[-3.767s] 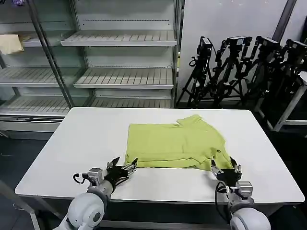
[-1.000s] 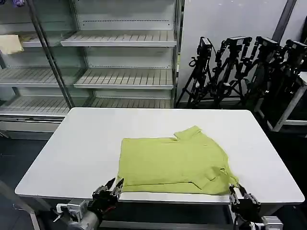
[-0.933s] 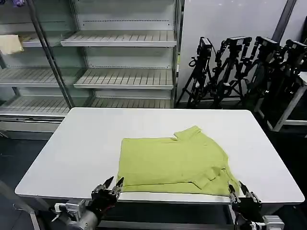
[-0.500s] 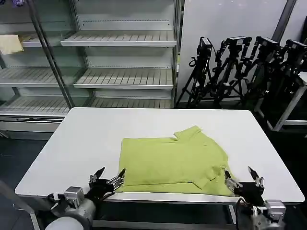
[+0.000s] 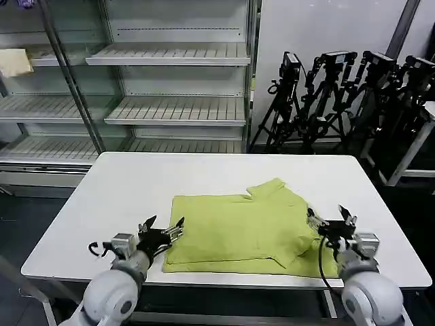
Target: Fold and organize the clothes.
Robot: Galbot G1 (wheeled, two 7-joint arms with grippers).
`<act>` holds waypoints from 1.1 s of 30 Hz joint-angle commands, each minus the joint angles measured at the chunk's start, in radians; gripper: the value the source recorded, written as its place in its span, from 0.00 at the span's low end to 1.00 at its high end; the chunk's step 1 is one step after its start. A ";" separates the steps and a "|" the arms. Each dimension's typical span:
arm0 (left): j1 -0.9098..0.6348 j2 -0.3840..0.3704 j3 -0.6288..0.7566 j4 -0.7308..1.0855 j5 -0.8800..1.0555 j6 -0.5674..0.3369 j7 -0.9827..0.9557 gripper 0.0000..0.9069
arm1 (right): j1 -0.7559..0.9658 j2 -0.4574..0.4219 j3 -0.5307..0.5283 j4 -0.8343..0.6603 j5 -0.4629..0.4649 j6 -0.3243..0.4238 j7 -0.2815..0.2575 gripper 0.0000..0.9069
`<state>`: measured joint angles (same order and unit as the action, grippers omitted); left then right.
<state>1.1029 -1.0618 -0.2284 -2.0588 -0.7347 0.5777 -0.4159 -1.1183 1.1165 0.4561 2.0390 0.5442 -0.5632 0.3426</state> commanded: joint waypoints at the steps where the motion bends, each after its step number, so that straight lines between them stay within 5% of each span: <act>1: -0.287 -0.042 0.136 0.238 -0.014 0.000 -0.022 1.00 | 0.314 0.011 -0.166 -0.256 0.062 -0.016 0.045 1.00; 15: -0.412 -0.117 0.204 0.455 -0.018 0.002 -0.066 1.00 | 0.469 0.068 -0.262 -0.536 0.149 -0.018 0.067 1.00; 33: -0.420 -0.141 0.231 0.499 -0.026 0.001 -0.062 1.00 | 0.621 0.162 -0.308 -0.782 0.151 -0.017 0.021 1.00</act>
<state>0.7069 -1.1965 -0.0098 -1.6028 -0.7524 0.5792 -0.4741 -0.5724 1.2505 0.1688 1.3823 0.6890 -0.5792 0.3716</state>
